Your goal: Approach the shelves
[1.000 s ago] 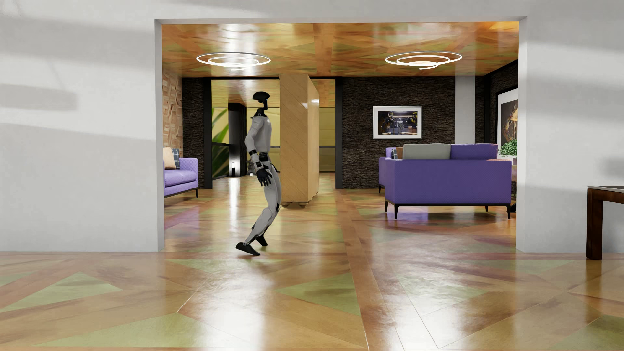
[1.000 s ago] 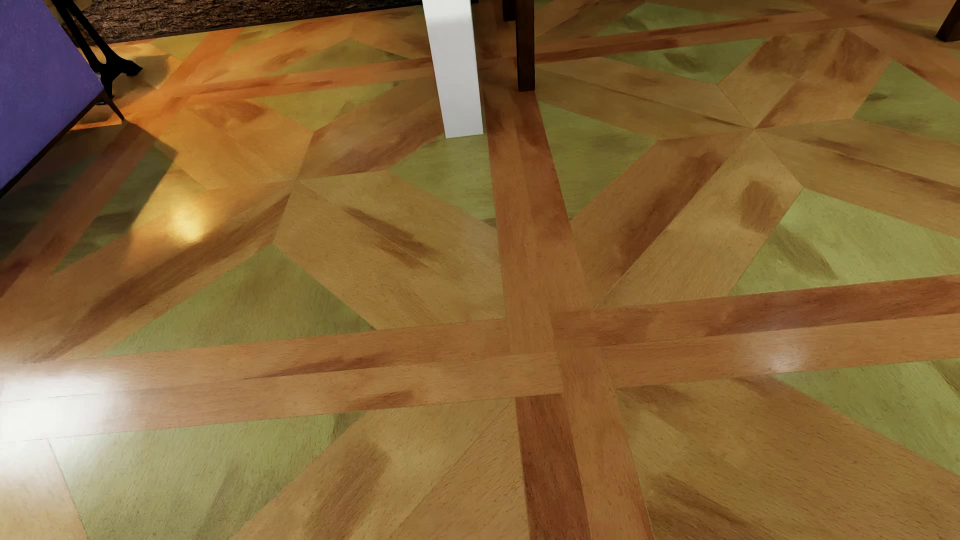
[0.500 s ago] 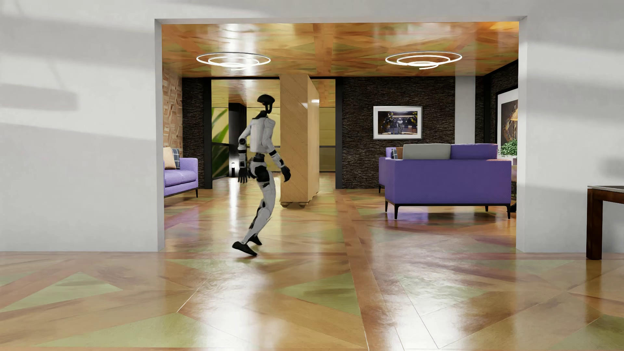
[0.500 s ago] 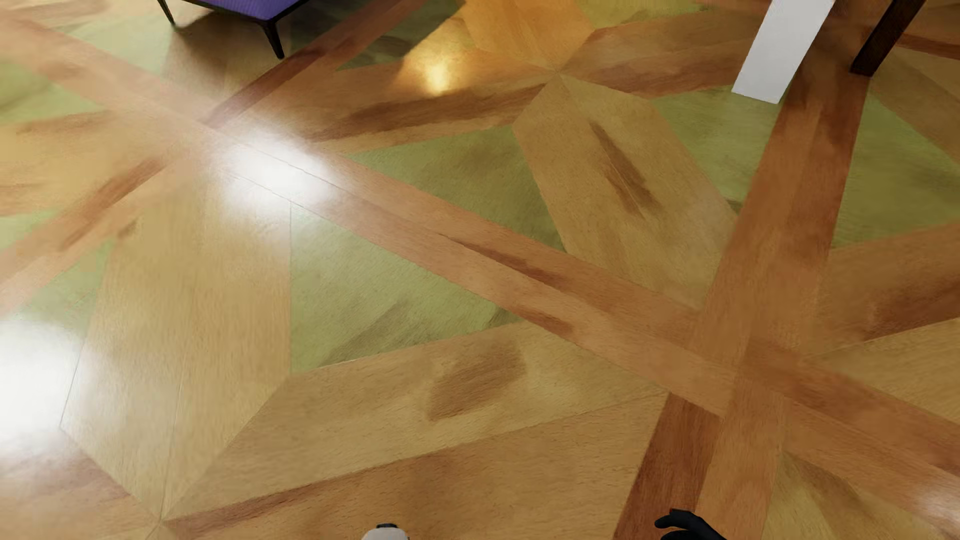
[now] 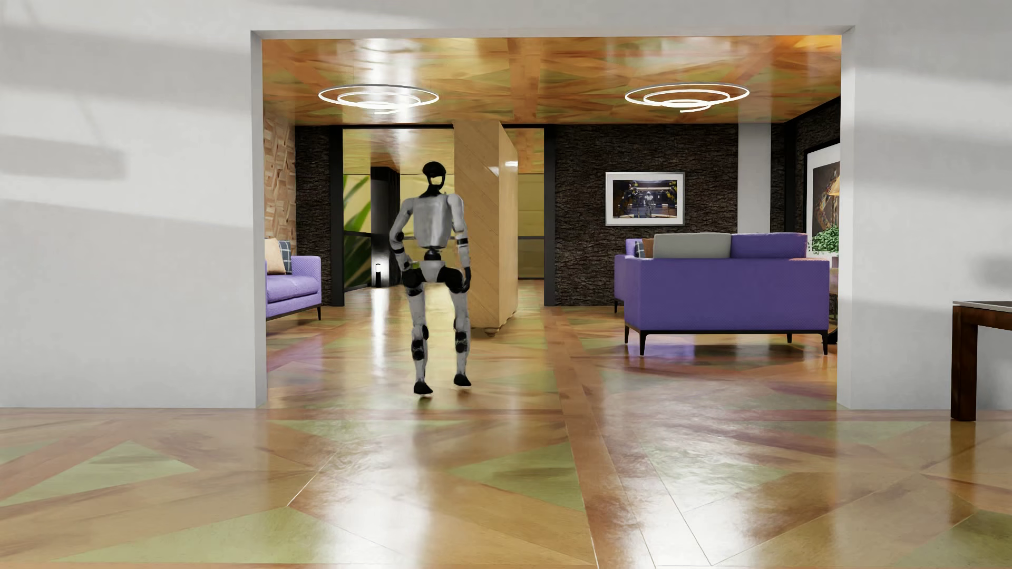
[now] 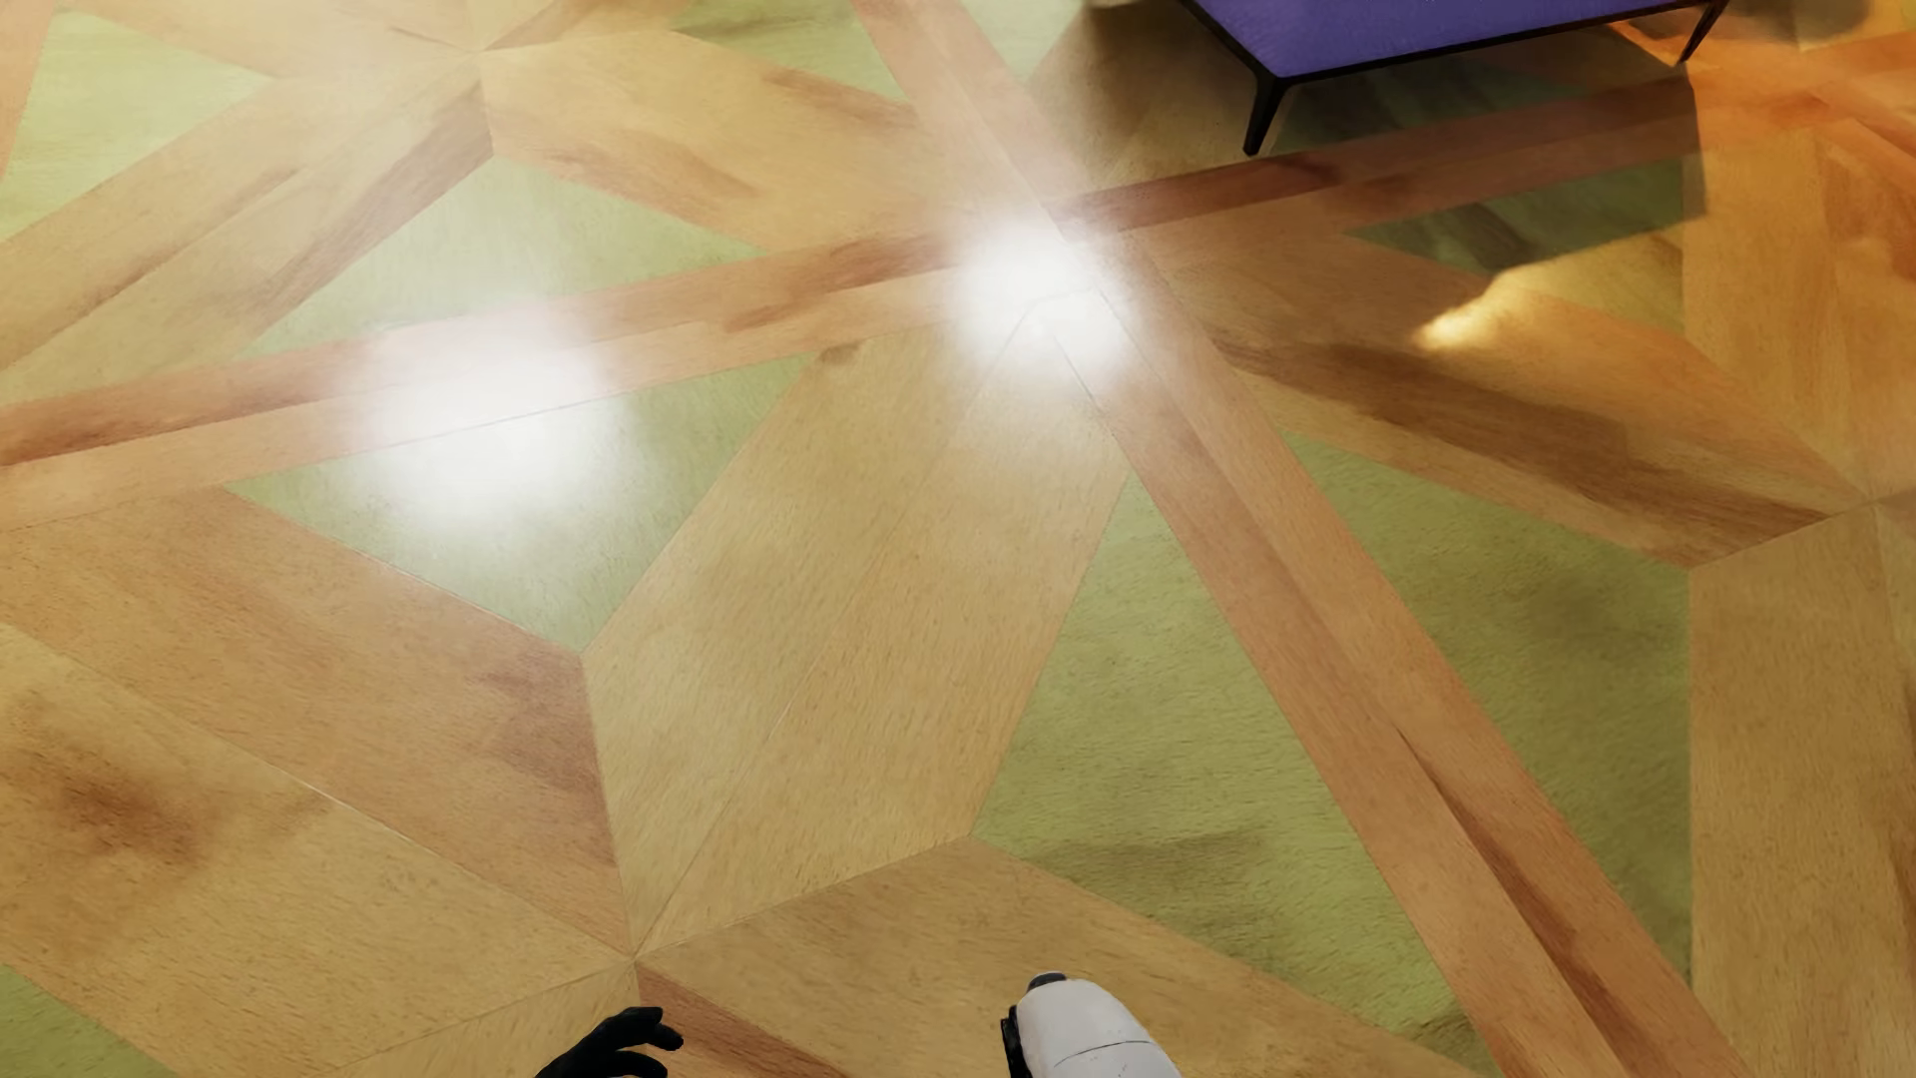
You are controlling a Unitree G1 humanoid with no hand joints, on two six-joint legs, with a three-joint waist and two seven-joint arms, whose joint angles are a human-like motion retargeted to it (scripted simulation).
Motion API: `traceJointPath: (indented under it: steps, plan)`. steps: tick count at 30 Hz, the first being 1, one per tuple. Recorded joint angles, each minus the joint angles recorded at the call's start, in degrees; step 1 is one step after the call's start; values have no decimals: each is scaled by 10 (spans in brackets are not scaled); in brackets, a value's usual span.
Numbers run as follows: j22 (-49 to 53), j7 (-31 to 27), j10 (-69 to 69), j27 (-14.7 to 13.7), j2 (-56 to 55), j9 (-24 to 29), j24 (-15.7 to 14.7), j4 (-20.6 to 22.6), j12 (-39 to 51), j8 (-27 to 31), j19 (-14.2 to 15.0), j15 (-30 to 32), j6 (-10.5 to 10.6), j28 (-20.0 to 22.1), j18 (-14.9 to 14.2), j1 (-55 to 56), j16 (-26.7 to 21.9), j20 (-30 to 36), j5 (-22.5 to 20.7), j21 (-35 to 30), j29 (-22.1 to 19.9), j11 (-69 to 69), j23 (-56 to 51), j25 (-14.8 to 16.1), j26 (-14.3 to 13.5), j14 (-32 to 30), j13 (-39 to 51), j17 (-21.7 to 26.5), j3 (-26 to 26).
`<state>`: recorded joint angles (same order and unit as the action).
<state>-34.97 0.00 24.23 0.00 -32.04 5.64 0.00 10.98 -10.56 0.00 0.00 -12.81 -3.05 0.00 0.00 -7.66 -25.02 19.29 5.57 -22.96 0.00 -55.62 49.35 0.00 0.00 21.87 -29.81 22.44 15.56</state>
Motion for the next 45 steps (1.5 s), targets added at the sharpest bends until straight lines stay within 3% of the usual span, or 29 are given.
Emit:
traceJointPath:
  steps: [2, 4, 6, 8, 9, 10, 11, 13, 14, 16, 17, 19, 20, 21, 22, 23, 24, 25, 27, 29, 33, 35, 36, 37, 39, 40, 41, 43, 45]
  plan:
    - [46, 0, -26, 0, -65, 0, 0, -14, 33, 0, 0, 28, 9, 0, 0, -88, -14, 4, 8, -16, 0, 110, 27, 0, 0, 51, -1, 11, 44]
    - [62, 0, -31, 0, -94, -2, 0, -37, 61, 0, 0, 25, 13, 0, 0, -154, -25, 31, 20, -19, 0, 200, 47, 0, 0, 54, 2, 23, 82]
    - [31, 0, 3, 0, -106, -8, 0, -76, 64, 0, 0, -1, 27, 0, 0, -180, -19, 65, 19, -25, 0, 155, 71, 0, 0, -40, 13, 30, 118]
    - [-28, 0, 142, 0, -112, -9, 0, -108, 45, 0, 0, -2, 50, 0, 0, -143, 3, 110, 1, -34, 0, 37, 98, 0, 0, -218, 32, 29, 115]
    - [-46, 0, 252, 0, -75, 9, 0, -116, 30, 0, 0, -30, 48, 0, 0, -109, 4, 133, -18, -32, 0, -7, 102, 0, 0, -305, 48, 19, 91]
    - [-60, 0, 372, 0, -24, 20, 0, -118, 16, 0, 0, -59, 40, 0, 0, -57, 3, 153, -38, -26, 0, -14, 91, 0, 0, -340, 63, 6, 55]
    - [-74, 0, 491, 0, 31, 24, 0, -116, 3, 0, 0, -76, 34, 0, 0, 3, 7, 171, -56, -34, 0, 1, 80, 0, 0, -305, 83, -6, 5]
    - [-111, 0, 524, 0, 162, 14, 0, -87, -57, 0, 0, -66, 14, 0, 0, 140, 25, 176, -61, 4, 0, 87, -17, 0, 0, -271, 96, -14, -78]
    - [-126, 0, 470, 0, 236, 11, 0, -75, -89, 0, 0, -56, 5, 0, 0, 198, 32, 165, -58, 23, 0, 138, -68, 0, 0, -286, 103, -15, -119]
    - [-138, 0, 256, 0, 366, 12, 0, -63, -131, 0, 0, -43, -2, 0, 0, 279, 19, 215, -46, 49, 0, 221, -154, 0, 0, -348, 137, -4, -197]
    - [-139, 0, 148, 0, 418, 11, 0, -62, -150, 0, 0, -52, -4, 0, 0, 309, 13, 226, -37, 68, 0, 249, -190, 0, 0, -320, 160, 4, -228]
    - [-140, 0, 30, 0, 504, 3, 0, -69, -183, 0, 0, -85, -11, 0, 0, 360, -1, 240, -19, 93, 0, 276, -239, 0, 0, -90, 209, 22, -281]
    - [-148, 0, 34, 0, 535, 3, 0, -79, -193, 0, 0, -84, -15, 0, 0, 384, -4, 245, -1, 113, 0, 274, -250, 0, 0, -25, 224, 28, -312]
    - [-163, 0, 43, 0, 555, 4, 0, -86, -199, 0, 0, -52, -17, 0, 0, 403, -3, 244, 22, 132, 0, 258, -249, 0, 0, -67, 229, 31, -343]
    - [-179, 0, 71, 0, 563, 2, 0, -85, -204, 0, 0, 23, -20, 0, 0, 420, 2, 240, 42, 135, 0, 225, -237, 0, 0, -188, 224, 30, -360]
    - [-198, 0, 117, 0, 545, -13, 0, -64, -213, 0, 0, 155, -42, 0, 0, 452, 10, 234, 76, 134, 0, 170, -220, 0, 0, -359, 216, 22, -359]
    - [-208, 0, 164, 0, 514, -7, 0, -40, -198, 0, 0, 227, -47, 0, 0, 427, 13, 243, 74, 121, 0, 73, -183, 0, 0, -358, 198, 10, -323]
    - [-209, 0, 187, 0, 464, -3, 0, -16, -181, 0, 0, 254, -51, 0, 0, 393, 16, 246, 72, 104, 0, -33, -146, 0, 0, -344, 182, -1, -287]
    - [-175, 0, 146, 0, 346, 7, 0, 19, -136, 0, 0, 118, -45, 0, 0, 266, 20, 215, 54, 40, 0, -200, -71, 0, 0, -281, 147, -15, -209]
    - [-113, 0, 73, 0, 231, 11, 0, 21, -86, 0, 0, 13, -22, 0, 0, 121, 19, 160, 22, -17, 0, -205, 2, 0, 0, -199, 98, -21, -130]
    - [42, 0, -7, 0, 87, -5, 0, -33, 14, 0, 0, 25, 9, 0, 0, -74, 2, 27, 22, -41, 0, 150, 80, 0, 0, -33, -4, -11, 3]
    - [113, 0, -4, 0, 51, -28, 0, -56, 44, 0, 0, 73, 12, 0, 0, -115, -20, -21, 33, -10, 0, 362, 93, 0, 0, -13, -39, -6, 49]
    - [129, 0, 12, 0, 33, -31, 0, -75, 49, 0, 0, 57, 13, 0, 0, -137, -26, -41, 36, -4, 0, 344, 103, 0, 0, -28, -50, -2, 70]
    - [132, 0, 45, 0, 23, -32, 0, -95, 45, 0, 0, 23, 18, 0, 0, -154, -26, -55, 31, 1, 0, 220, 115, 0, 0, -67, -55, 2, 87]
    - [98, 0, 204, 0, 6, -37, 0, -133, 21, 0, 0, 51, 48, 0, 0, -126, -6, -49, -12, -2, 0, 86, 145, 0, 0, -234, -46, 6, 79]
    - [66, 0, 320, 0, 41, -26, 0, -139, 6, 0, 0, 19, 52, 0, 0, -90, 3, -22, -36, -11, 0, 52, 152, 0, 0, -310, -28, 4, 61]
    - [28, 0, 459, 0, 89, -17, 0, -139, 2, 0, 0, -14, 53, 0, 0, -38, 10, 22, -57, -11, 0, 47, 135, 0, 0, -330, -13, -1, 44]
    - [-72, 0, 535, 0, 204, -7, 0, -103, -19, 0, 0, -13, 23, 0, 0, 81, 28, 97, -70, 0, 0, 113, 50, 0, 0, -280, 26, -17, -38]
    - [-151, 0, 425, 0, 318, -1, 0, -73, -70, 0, 0, -4, -3, 0, 0, 177, 41, 145, -66, 28, 0, 183, -63, 0, 0, -327, 65, -24, -115]
